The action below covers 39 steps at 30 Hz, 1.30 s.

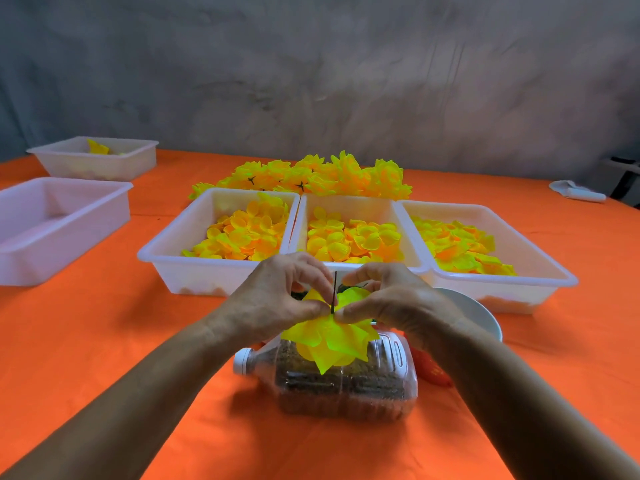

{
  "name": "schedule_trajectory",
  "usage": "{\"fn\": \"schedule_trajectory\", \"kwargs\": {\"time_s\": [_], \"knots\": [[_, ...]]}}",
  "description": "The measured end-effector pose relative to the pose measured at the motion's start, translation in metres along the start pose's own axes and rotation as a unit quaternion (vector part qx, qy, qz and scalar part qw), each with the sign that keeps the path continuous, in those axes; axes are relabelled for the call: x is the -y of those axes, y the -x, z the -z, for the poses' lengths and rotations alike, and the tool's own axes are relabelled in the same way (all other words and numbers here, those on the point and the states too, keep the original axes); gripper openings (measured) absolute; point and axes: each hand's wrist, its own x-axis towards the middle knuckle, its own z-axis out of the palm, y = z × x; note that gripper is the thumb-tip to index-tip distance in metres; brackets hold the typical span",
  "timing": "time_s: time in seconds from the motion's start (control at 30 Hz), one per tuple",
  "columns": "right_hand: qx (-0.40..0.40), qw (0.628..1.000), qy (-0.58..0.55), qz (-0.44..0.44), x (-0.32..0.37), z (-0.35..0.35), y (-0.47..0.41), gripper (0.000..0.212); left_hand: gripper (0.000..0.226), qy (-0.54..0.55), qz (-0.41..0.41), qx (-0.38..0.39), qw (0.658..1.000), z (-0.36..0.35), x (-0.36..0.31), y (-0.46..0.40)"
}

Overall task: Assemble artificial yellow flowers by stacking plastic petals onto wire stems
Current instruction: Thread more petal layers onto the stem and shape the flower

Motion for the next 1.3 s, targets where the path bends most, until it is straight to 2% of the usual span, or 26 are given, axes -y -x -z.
{"fn": "schedule_trajectory", "kwargs": {"time_s": [0.2, 0.37, 0.47, 0.57, 0.63, 0.7, 0.87, 1.07, 1.2, 1.3], "knots": [[0.005, 1.000, 0.021, -0.008, 0.003, 0.001, 0.003, 0.041, 0.003, 0.029, 0.015, 0.010, 0.999, -0.001, 0.004, 0.003], [0.011, 0.999, 0.028, -0.020, 0.001, 0.006, 0.001, 0.038, 0.010, 0.042, 0.005, -0.017, 0.999, -0.005, 0.006, 0.000], [-0.008, 1.000, 0.013, -0.007, -0.004, 0.020, -0.005, 0.026, 0.010, 0.036, -0.005, -0.009, 0.999, -0.005, 0.010, -0.002], [-0.099, 0.994, 0.045, 0.027, -0.016, 0.052, -0.023, 0.023, 0.011, 0.020, -0.010, 0.002, 1.000, -0.005, 0.011, -0.003], [-0.199, 0.971, 0.127, 0.037, -0.032, 0.079, -0.042, 0.026, 0.013, 0.012, -0.010, 0.003, 1.000, -0.005, 0.011, -0.003], [-0.245, 0.939, 0.241, 0.018, -0.052, 0.106, -0.059, 0.025, 0.013, 0.010, -0.006, 0.003, 1.000, -0.005, 0.012, -0.004], [-0.171, 0.890, 0.410, -0.106, -0.089, 0.152, -0.093, 0.020, 0.018, 0.009, 0.014, 0.002, 1.000, -0.006, 0.014, -0.005], [-0.095, 0.840, 0.504, -0.176, -0.100, 0.161, -0.117, 0.025, 0.012, 0.031, 0.029, -0.008, 0.999, -0.010, 0.017, -0.002], [-0.091, 0.855, 0.486, -0.156, -0.102, 0.157, -0.119, 0.037, 0.017, 0.031, 0.031, -0.015, 0.999, -0.011, 0.017, -0.002], [-0.078, 0.858, 0.487, -0.143, -0.100, 0.157, -0.117, 0.037, 0.019, 0.032, 0.026, -0.008, 0.999, -0.010, 0.017, -0.003]]}}
